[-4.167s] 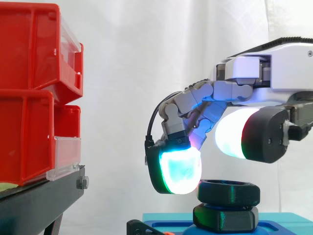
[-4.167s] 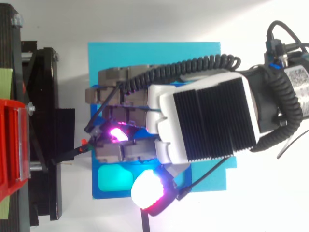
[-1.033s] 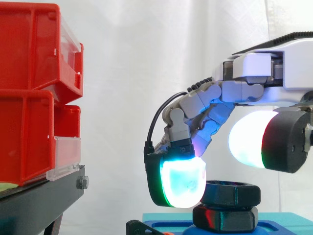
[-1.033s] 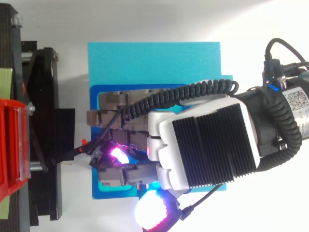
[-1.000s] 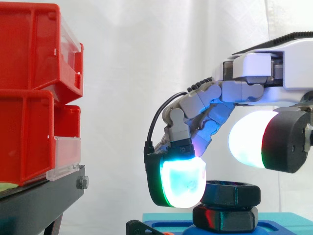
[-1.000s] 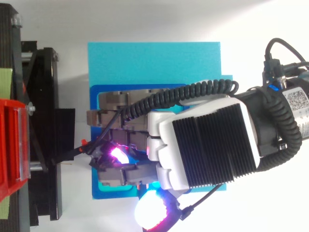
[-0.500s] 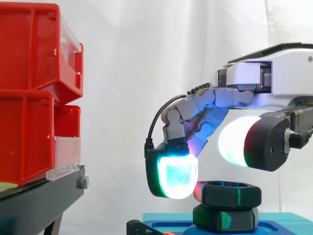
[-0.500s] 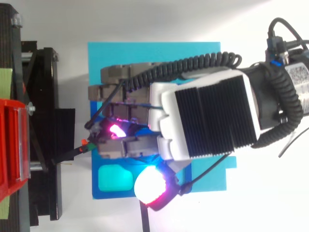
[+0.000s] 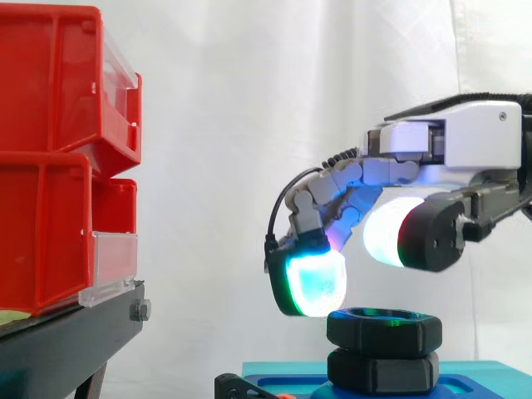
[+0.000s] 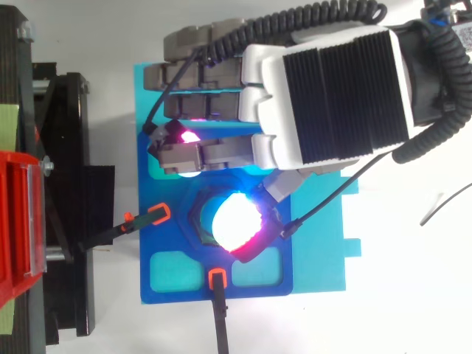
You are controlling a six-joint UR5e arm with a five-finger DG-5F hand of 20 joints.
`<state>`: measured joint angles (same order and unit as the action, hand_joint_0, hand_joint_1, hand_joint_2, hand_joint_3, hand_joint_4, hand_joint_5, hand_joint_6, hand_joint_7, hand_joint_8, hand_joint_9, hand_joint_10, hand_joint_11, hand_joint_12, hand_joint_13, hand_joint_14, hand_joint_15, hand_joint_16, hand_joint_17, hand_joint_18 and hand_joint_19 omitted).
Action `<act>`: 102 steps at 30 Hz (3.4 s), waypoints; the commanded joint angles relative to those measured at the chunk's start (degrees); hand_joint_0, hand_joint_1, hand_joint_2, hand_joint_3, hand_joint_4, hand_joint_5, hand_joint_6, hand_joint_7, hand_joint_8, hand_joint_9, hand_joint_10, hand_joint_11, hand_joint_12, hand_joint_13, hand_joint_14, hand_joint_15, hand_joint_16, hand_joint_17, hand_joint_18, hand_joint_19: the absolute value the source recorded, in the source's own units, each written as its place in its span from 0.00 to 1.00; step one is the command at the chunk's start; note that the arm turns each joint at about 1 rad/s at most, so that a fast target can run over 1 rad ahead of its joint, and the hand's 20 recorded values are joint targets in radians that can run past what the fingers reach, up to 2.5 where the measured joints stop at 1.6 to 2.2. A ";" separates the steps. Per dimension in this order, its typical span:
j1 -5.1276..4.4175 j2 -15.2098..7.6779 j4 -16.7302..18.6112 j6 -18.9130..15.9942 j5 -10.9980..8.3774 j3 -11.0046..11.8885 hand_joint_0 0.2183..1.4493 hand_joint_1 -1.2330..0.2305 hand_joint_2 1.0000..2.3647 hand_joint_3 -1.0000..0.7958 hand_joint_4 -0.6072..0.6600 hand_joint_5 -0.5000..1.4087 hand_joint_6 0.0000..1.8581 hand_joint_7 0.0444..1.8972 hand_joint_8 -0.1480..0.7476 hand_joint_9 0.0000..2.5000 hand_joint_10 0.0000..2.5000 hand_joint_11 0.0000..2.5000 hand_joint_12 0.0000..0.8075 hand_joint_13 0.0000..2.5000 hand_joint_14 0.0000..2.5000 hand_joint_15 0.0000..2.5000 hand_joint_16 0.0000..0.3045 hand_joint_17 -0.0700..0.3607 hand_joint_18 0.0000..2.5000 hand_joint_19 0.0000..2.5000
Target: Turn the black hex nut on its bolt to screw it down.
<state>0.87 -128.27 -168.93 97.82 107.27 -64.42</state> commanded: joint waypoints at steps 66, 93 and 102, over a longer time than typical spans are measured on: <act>-5.00 -0.05 -2.28 -1.41 -2.60 0.00 0.26 0.71 0.00 0.28 0.56 0.26 0.27 0.65 0.45 0.38 0.00 0.03 0.38 0.27 0.00 0.03 0.13 0.37 0.23 0.15; -0.96 -0.05 2.38 -0.35 -3.12 -0.18 0.26 0.71 0.00 0.28 0.59 0.26 0.27 0.66 0.45 0.38 0.00 0.03 0.38 0.27 0.00 0.03 0.13 0.37 0.23 0.15; -1.84 -0.05 -5.80 -0.53 -3.03 5.62 0.26 0.71 0.00 0.28 0.62 0.24 0.27 0.53 0.45 0.37 0.00 0.03 0.38 0.27 0.00 0.03 0.13 0.37 0.23 0.15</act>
<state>-0.39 -128.32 -170.75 97.34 104.35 -61.00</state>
